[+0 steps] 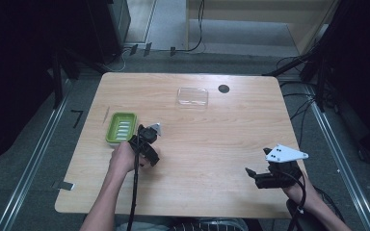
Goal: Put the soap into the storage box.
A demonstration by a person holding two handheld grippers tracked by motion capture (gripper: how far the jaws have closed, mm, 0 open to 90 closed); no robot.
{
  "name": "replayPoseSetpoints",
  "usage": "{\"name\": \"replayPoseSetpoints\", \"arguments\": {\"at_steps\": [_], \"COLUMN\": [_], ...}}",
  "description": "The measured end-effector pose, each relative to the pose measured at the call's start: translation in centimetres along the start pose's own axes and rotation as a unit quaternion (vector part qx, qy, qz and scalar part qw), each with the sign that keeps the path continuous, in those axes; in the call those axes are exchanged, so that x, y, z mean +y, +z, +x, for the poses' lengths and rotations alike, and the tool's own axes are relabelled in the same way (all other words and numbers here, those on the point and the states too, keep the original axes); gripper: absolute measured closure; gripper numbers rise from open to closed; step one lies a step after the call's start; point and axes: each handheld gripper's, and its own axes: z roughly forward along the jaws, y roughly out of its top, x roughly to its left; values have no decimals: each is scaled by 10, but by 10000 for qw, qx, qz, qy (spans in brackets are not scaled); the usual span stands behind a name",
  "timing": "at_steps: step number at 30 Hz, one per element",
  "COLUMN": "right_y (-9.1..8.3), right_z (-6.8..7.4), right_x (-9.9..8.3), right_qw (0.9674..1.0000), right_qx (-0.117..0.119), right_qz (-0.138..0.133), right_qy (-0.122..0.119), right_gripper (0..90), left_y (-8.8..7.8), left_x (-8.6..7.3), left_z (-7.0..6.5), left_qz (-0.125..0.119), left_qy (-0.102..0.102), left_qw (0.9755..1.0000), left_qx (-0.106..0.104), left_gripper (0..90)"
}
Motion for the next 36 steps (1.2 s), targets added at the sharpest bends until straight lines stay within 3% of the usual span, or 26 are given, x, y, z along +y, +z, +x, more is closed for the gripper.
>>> {"name": "replayPoseSetpoints", "arguments": {"at_steps": [18, 36], "right_y": [0, 0], "right_z": [0, 0], "right_x": [0, 0], "right_qw": [10000, 10000], "right_qx": [2, 6], "right_qz": [17, 12], "right_qy": [12, 10], "right_gripper": [133, 134], "left_y": [-12, -23], "left_x": [0, 2], "left_z": [8, 23], "left_qz": [-149, -356], "left_qy": [18, -150], "left_qw": [9999, 9991], "left_qx": [65, 163], "left_gripper": [338, 338]}}
